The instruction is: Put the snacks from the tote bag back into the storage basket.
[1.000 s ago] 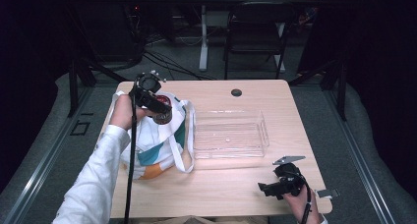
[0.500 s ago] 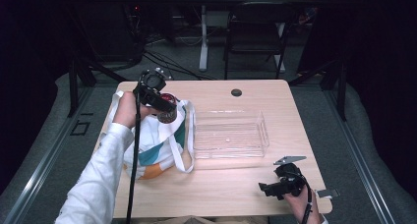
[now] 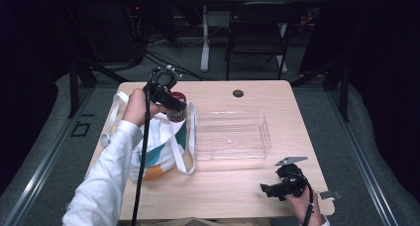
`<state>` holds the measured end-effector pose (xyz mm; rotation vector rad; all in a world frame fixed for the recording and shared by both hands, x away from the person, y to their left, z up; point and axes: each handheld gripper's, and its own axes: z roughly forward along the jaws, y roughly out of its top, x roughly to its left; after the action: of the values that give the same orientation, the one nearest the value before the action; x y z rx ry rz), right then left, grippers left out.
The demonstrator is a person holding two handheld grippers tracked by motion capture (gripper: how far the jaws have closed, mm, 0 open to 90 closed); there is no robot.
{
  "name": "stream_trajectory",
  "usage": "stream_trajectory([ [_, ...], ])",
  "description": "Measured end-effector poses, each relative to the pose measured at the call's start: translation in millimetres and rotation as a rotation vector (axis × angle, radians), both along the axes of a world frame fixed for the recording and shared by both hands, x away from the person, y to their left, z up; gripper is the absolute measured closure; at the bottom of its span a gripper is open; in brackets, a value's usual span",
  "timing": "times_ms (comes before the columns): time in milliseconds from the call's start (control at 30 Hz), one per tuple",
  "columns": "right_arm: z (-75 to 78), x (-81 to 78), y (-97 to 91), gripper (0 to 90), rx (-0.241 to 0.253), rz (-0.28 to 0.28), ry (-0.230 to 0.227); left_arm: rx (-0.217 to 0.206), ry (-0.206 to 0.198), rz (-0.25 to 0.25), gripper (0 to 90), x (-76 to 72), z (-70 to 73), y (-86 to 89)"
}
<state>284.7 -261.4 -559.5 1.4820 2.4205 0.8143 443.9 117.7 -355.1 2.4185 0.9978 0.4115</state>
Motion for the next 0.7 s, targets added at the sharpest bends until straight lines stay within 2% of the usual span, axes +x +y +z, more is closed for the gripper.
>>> stream_trajectory([
  [233,-1.2,-1.1,-2.5,4.1,-0.001,-0.006,0.004,-0.004,0.009,-0.002,27.0,5.5,-3.2,-7.1],
  [267,0.1,-4.6,-5.7,4.1,0.006,-0.014,-0.002,-0.002,0.025,-0.005,27.0,8.2,-5.4,-10.5],
  [333,0.8,-6.6,-7.6,4.1,0.010,-0.018,-0.005,0.000,0.029,-0.011,27.0,9.7,-7.9,-14.8],
  [700,1.4,-8.6,-7.3,4.1,0.011,-0.017,-0.012,-0.010,0.037,-0.040,27.0,9.0,-14.8,-34.9],
])
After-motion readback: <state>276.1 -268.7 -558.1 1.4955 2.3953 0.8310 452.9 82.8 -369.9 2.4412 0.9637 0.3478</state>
